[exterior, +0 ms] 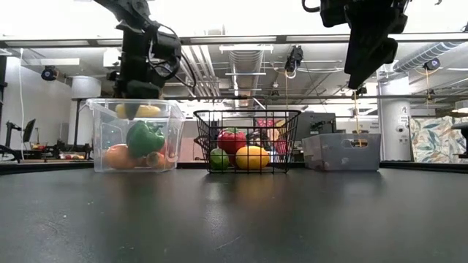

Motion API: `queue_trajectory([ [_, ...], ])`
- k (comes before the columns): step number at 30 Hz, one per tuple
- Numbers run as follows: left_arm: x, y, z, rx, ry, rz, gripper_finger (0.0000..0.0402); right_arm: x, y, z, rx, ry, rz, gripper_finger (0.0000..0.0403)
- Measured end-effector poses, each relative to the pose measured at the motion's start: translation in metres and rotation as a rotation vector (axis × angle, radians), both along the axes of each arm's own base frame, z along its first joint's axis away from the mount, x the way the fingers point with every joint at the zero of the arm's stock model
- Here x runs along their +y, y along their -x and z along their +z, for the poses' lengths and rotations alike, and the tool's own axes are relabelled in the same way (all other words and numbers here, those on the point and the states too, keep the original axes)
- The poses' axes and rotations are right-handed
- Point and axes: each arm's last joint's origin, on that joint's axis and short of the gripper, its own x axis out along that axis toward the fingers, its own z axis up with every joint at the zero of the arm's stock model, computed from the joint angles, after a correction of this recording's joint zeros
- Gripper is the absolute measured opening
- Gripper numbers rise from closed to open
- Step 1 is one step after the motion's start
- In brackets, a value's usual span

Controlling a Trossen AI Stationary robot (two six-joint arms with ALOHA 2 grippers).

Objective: Sort produce into baskets
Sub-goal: Put the corn into the transparent basket, then put the small tomato into the wire basket

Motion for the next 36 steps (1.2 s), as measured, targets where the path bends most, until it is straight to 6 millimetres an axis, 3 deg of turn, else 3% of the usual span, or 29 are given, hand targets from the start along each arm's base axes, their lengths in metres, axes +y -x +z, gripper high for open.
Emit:
queue_trajectory([
  [11, 0.001, 0.002, 0.004, 0.031, -0.081, 0.023, 0.0225, 0.0, 0.0, 0.0, 0.0, 0.0, 0.0, 0.0254],
  [19, -0.014, -0.003, 0.012, -0.009, -0.106, -0.012, 0.0235, 0.0, 0.0, 0.0, 0.0, 0.0, 0.0, 0.0254],
  [25, -0.062, -0.009, 0.037, -0.154, -0.165, -0.102, 0.0235, 0.0, 0.0, 0.0, 0.0, -0.001, -0.003, 0.0254],
  [31, -0.135, -0.013, 0.059, -0.369, -0.171, -0.243, 0.0235, 0.0, 0.0, 0.0, -0.003, -0.013, -0.03, 0.0254],
  [36, -0.194, -0.017, 0.06, -0.504, -0.14, -0.368, 0.0236, 0.0, 0.0, 0.0, -0.005, -0.028, -0.067, 0.0254],
])
